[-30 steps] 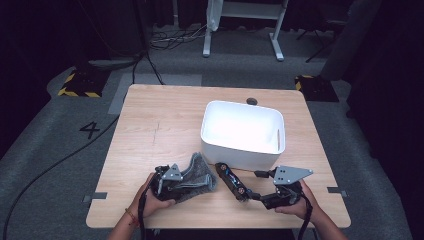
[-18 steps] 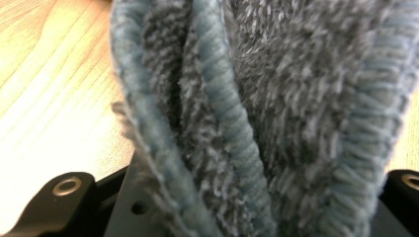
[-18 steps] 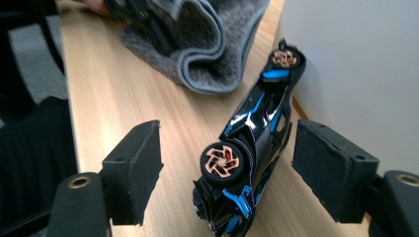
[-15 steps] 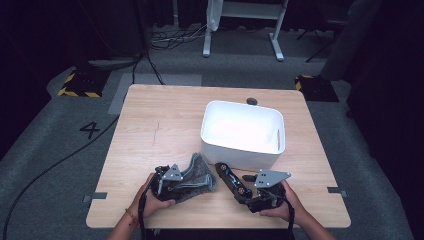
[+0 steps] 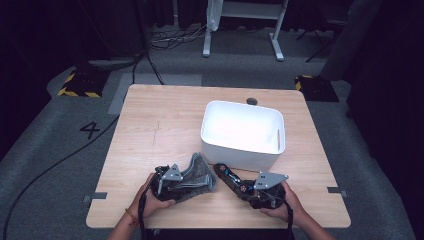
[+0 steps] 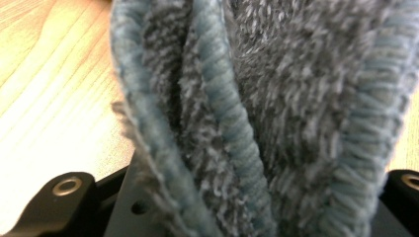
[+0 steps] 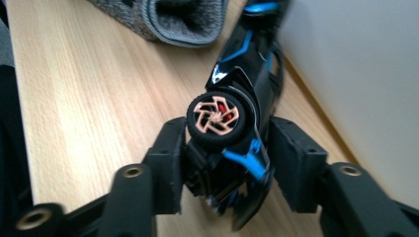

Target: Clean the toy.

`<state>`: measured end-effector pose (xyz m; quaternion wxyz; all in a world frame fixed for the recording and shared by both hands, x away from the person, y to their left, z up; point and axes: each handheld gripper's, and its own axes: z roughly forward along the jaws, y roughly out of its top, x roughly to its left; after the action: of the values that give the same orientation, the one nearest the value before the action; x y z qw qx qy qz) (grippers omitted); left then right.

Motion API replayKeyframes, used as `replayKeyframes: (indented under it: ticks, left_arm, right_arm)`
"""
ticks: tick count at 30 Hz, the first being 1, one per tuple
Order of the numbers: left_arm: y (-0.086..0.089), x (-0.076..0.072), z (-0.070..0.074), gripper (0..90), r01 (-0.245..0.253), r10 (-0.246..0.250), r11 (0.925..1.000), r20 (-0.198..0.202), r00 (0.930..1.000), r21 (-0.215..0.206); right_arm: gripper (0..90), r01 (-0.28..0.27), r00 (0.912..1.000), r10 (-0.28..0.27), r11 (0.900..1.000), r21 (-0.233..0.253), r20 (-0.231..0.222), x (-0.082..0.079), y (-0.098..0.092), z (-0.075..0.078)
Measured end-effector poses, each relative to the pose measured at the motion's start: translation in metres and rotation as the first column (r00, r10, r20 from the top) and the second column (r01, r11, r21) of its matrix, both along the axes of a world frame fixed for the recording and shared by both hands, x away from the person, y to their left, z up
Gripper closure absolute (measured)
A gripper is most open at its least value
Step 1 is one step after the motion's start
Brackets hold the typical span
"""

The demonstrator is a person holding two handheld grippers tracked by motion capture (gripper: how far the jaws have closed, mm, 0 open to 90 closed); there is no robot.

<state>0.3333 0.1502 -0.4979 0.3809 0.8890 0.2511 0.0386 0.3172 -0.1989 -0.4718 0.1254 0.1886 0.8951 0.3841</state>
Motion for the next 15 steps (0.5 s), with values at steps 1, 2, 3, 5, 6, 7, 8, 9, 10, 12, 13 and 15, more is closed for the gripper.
replayKeyframes:
  ticks: [1, 2, 3, 5, 6, 7, 8, 9, 10, 12, 13, 15]
  left_arm:
    - [0.000, 0.000, 0.000, 66.7, 0.000, 0.000, 1.0000, 0.000, 1.0000, 0.000]
    - [0.000, 0.000, 0.000, 66.6, 0.000, 0.000, 1.0000, 0.000, 1.0000, 0.000]
    - [0.000, 0.000, 0.000, 66.6, 0.000, 0.000, 1.0000, 0.000, 1.0000, 0.000]
    - [0.000, 0.000, 0.000, 66.6, 0.000, 0.000, 1.0000, -0.002, 1.0000, -0.001]
    - [0.000, 0.000, 0.000, 66.6, 0.000, 0.000, 1.0000, -0.002, 1.0000, 0.000]
    - [0.000, 0.000, 0.000, 66.7, 0.000, 0.000, 1.0000, -0.001, 1.0000, -0.001]
    - [0.000, 0.000, 0.000, 66.7, 0.000, 0.000, 1.0000, -0.002, 1.0000, -0.001]
    - [0.000, 0.000, 0.000, 66.6, 0.000, 0.000, 1.0000, -0.001, 1.0000, -0.001]
    - [0.000, 0.000, 0.000, 66.6, 0.000, 0.000, 1.0000, -0.002, 1.0000, -0.001]
    - [0.000, 0.000, 0.000, 66.7, 0.000, 0.000, 1.0000, -0.002, 1.0000, -0.002]
    - [0.000, 0.000, 0.000, 66.6, 0.000, 0.000, 1.0000, -0.003, 1.0000, -0.002]
    - [0.000, 0.000, 0.000, 66.6, 0.000, 0.000, 1.0000, -0.004, 1.0000, -0.006]
  right_arm:
    - [55.0, -0.002, 1.0000, 0.002, 1.000, 0.004, -0.001, 0.001, -0.002, 0.000]
    - [55.9, 0.002, 1.0000, -0.002, 1.000, 0.007, -0.006, 0.002, -0.005, 0.000]
    - [56.5, 0.008, 0.9999, -0.008, 1.000, 0.007, -0.010, 0.003, -0.008, -0.001]
    - [57.4, 0.002, 1.0000, -0.002, 1.000, 0.010, -0.008, 0.005, -0.012, -0.002]
    - [57.7, 0.003, 1.0000, -0.003, 1.000, 0.008, -0.006, 0.006, -0.014, -0.002]
    - [58.0, -0.002, 1.0000, 0.002, 1.000, 0.009, -0.005, 0.007, -0.016, -0.002]
    - [58.1, -0.004, 1.0000, 0.004, 1.000, 0.008, -0.003, 0.008, -0.018, -0.003]
    - [57.6, -0.004, 1.0000, 0.004, 1.000, 0.014, -0.005, 0.009, -0.019, -0.003]
    - [55.4, 0.000, 1.0000, 0.000, 1.000, 0.017, -0.005, 0.011, -0.020, -0.004]
    - [52.8, -0.005, 0.9999, 0.006, 1.000, 0.027, -0.010, 0.013, -0.022, -0.006]
    - [49.7, -0.009, 0.9998, 0.010, 0.999, 0.033, -0.016, 0.014, -0.023, -0.006]
    - [42.2, -0.012, 0.9998, 0.013, 0.999, 0.040, -0.017, 0.016, -0.023, -0.007]
